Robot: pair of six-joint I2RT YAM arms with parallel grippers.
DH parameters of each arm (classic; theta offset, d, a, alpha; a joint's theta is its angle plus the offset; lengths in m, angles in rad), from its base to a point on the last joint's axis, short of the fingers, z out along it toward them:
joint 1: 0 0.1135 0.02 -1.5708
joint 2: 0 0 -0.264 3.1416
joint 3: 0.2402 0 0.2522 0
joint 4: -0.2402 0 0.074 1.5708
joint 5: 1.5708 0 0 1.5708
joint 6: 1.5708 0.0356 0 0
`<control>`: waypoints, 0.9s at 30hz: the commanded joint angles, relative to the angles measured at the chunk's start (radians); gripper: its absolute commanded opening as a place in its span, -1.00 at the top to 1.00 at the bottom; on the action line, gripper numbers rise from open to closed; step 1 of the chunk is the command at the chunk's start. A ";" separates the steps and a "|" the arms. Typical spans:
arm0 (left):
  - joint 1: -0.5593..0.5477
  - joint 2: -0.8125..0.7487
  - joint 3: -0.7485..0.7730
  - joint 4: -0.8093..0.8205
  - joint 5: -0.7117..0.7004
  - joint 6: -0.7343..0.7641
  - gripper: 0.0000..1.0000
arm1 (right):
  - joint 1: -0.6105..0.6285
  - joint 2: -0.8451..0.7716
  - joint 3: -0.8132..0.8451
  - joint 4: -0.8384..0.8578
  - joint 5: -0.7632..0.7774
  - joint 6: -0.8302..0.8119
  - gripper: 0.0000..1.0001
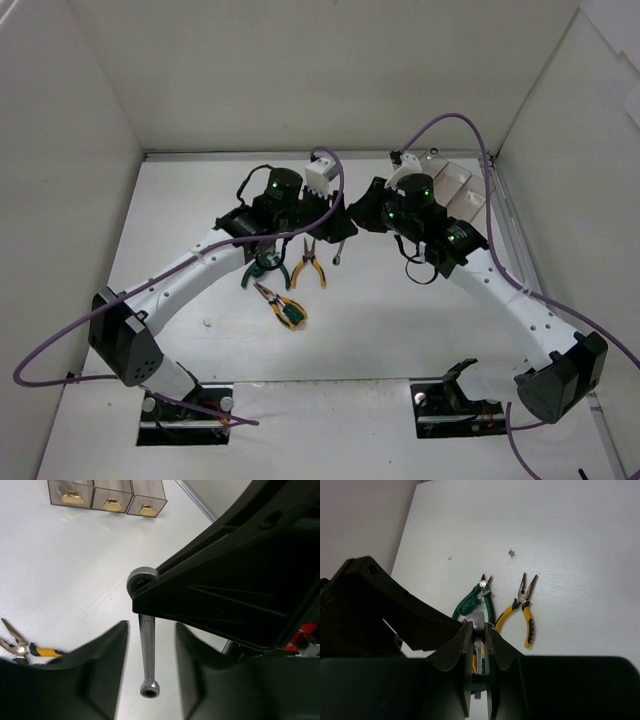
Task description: Sort the tools into containers
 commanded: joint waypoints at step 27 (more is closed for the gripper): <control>0.188 -0.724 -0.481 -0.434 -0.702 -0.013 -0.99 | -0.393 0.416 0.429 0.066 0.316 -0.126 1.00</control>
